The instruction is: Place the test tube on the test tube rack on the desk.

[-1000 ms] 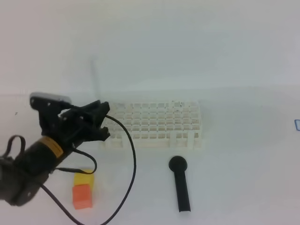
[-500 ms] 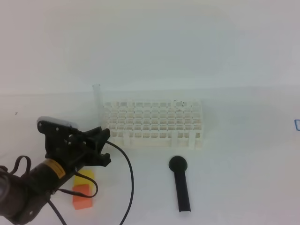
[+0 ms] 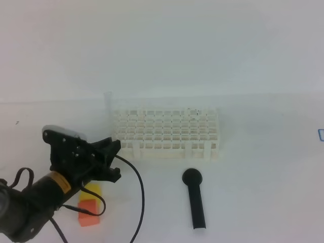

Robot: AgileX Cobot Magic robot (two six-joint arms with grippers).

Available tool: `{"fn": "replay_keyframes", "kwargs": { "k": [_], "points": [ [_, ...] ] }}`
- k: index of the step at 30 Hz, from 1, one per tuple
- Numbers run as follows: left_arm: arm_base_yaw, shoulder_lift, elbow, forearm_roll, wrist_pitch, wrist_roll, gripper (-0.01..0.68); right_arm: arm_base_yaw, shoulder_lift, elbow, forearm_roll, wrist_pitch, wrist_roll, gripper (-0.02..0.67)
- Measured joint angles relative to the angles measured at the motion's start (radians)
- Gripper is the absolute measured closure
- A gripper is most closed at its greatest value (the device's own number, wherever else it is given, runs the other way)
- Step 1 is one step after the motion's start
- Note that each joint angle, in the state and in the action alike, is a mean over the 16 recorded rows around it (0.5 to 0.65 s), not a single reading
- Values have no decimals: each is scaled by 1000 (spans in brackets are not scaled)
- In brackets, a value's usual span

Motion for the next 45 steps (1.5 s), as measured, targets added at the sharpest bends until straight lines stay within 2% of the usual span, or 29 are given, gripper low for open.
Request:
{"fn": "replay_keyframes", "kwargs": {
  "k": [10,16,27,45],
  "points": [
    [0,-58,-3,-41,7,49,666,0,0,0,0,0,-1,650],
    [0,-37,-21,-82,7,83,667,0,0,0,0,1,-2,650],
    [0,6,-65,-57,0,117,673,0,0,0,0,2,-2,650],
    [0,15,-74,-102,0,117,674,0,0,0,0,2,-2,650]
  ]
}}
